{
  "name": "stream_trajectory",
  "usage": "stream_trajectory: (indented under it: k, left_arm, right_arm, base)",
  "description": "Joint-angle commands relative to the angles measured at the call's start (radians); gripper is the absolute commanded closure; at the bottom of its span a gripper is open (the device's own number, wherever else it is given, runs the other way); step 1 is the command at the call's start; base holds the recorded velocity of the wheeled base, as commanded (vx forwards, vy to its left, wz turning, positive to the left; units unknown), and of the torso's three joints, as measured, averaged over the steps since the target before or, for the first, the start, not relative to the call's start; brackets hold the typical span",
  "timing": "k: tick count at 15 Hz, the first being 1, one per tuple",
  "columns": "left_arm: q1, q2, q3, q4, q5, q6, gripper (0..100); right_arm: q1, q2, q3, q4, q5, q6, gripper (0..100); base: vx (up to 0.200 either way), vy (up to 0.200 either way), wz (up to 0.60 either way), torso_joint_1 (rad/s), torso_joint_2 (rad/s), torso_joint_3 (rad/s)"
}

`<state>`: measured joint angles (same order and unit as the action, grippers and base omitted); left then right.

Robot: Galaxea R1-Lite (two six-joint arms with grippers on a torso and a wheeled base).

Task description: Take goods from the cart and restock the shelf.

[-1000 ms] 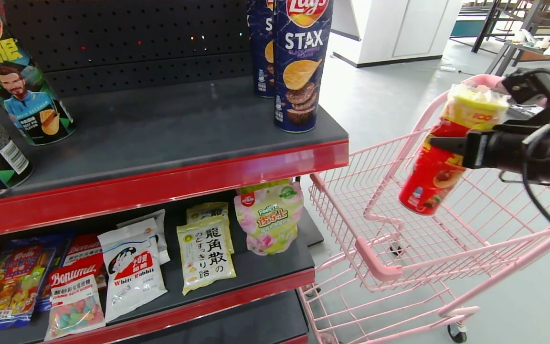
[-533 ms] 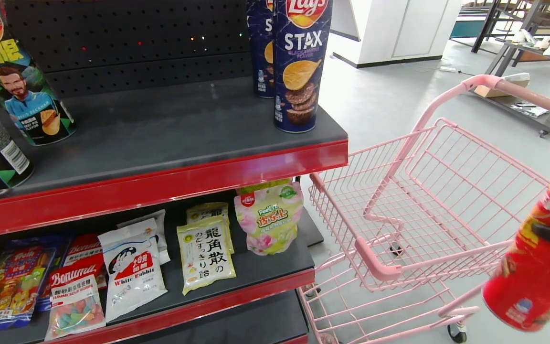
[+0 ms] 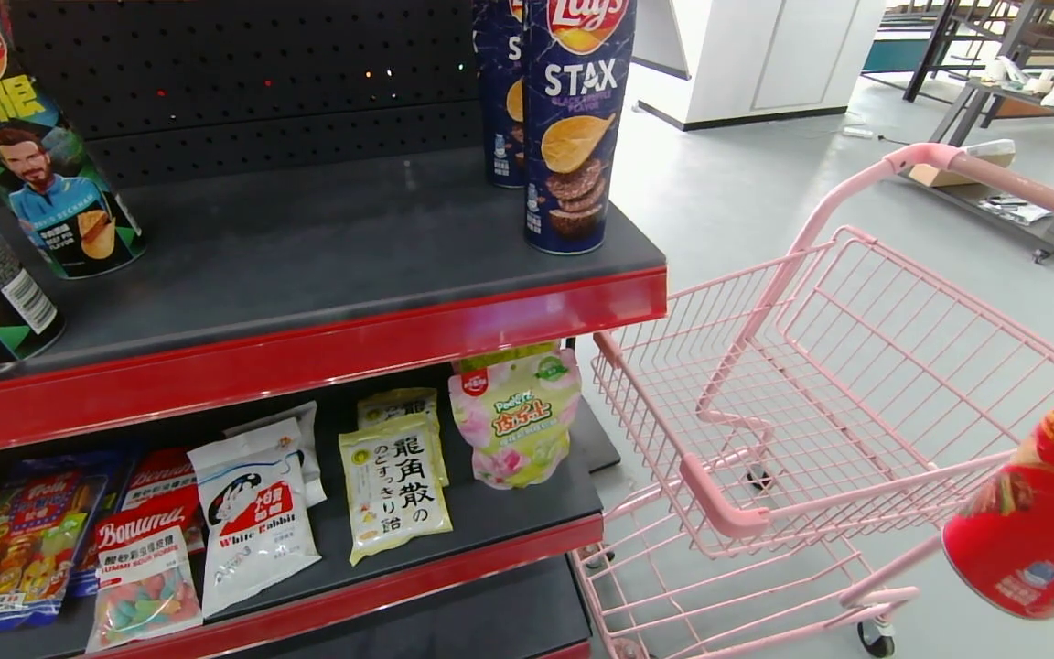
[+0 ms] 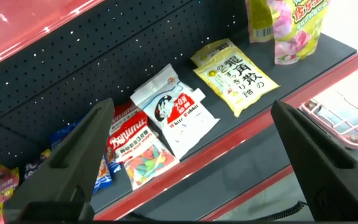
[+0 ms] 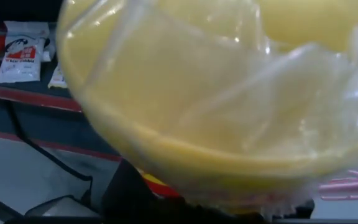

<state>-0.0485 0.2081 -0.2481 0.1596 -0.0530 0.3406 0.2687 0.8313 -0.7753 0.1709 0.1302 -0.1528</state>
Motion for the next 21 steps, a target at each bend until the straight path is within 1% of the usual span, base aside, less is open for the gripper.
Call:
stream_trajectory:
  k: [1, 2, 3, 5, 6, 10, 12, 14, 16, 20, 21]
  left_arm:
    - [0.001, -0.013, -0.002, 0.0, 0.001, 0.001, 0]
    - [-0.001, -0.015, -0.002, 0.0, 0.001, 0.003, 0]
    - [0.001, -0.015, -0.002, 0.0, 0.005, 0.023, 0]
    - [0.001, -0.013, -0.002, 0.0, 0.019, 0.031, 0]
    - [0.001, -0.012, -0.002, 0.0, 0.035, 0.041, 0]
    - [0.001, -0.013, -0.005, 0.0, 0.044, 0.046, 0]
    - [0.001, -0.019, -0.002, 0.0, 0.044, 0.057, 0]
    - [-0.001, -0.024, -0.002, 0.0, 0.042, 0.057, 0]
    - [-0.001, -0.024, -0.003, 0.0, 0.042, 0.058, 0]
    - [0.001, -0.026, -0.002, 0.0, 0.042, 0.058, 0]
    - [-0.001, -0.026, 0.0, 0.0, 0.042, 0.058, 0]
  right_arm:
    - [0.003, 0.134, -0.045, -0.063, 0.005, 0.009, 100]
    - [0.003, 0.146, -0.045, -0.082, 0.005, 0.013, 100]
    - [0.007, 0.17, -0.051, -0.099, 0.005, 0.021, 100]
    - [0.063, 0.18, -0.048, -0.099, 0.005, 0.025, 100]
    - [0.075, 0.18, -0.038, -0.097, 0.006, 0.024, 100]
    - [0.073, 0.198, -0.036, -0.099, -0.001, 0.021, 100]
    - [0.069, 0.189, -0.032, -0.099, -0.001, 0.021, 100]
    - [0.063, 0.186, -0.027, -0.099, -0.014, 0.022, 100]
    - [0.061, 0.184, -0.016, -0.1, -0.041, 0.022, 100]
    - [0.061, 0.173, -0.012, -0.1, -0.041, 0.024, 100]
    - [0.061, 0.173, -0.012, -0.1, -0.041, 0.022, 100]
  base:
    - [0.0, 0.0, 0.0, 0.0, 0.0, 0.0]
    - [0.0, 0.0, 0.0, 0.0, 0.0, 0.0]
    - [0.0, 0.0, 0.0, 0.0, 0.0, 0.0]
    - [-0.2, 0.0, 0.0, 0.005, 0.0, -0.005]
    - [-0.2, 0.0, 0.0, 0.002, 0.0, -0.002]
    - [-0.2, 0.0, 0.0, -0.004, 0.0, 0.005]
    - [-0.2, 0.0, 0.0, 0.002, 0.0, 0.002]
    - [0.0, 0.0, 0.0, 0.0, 0.0, 0.0]
    - [0.0, 0.0, 0.6, -0.01, 0.0, 0.007]
    - [0.0, 0.0, 0.6, 0.008, 0.0, 0.002]
    - [0.0, 0.0, 0.0, 0.0, 0.0, 0.0]
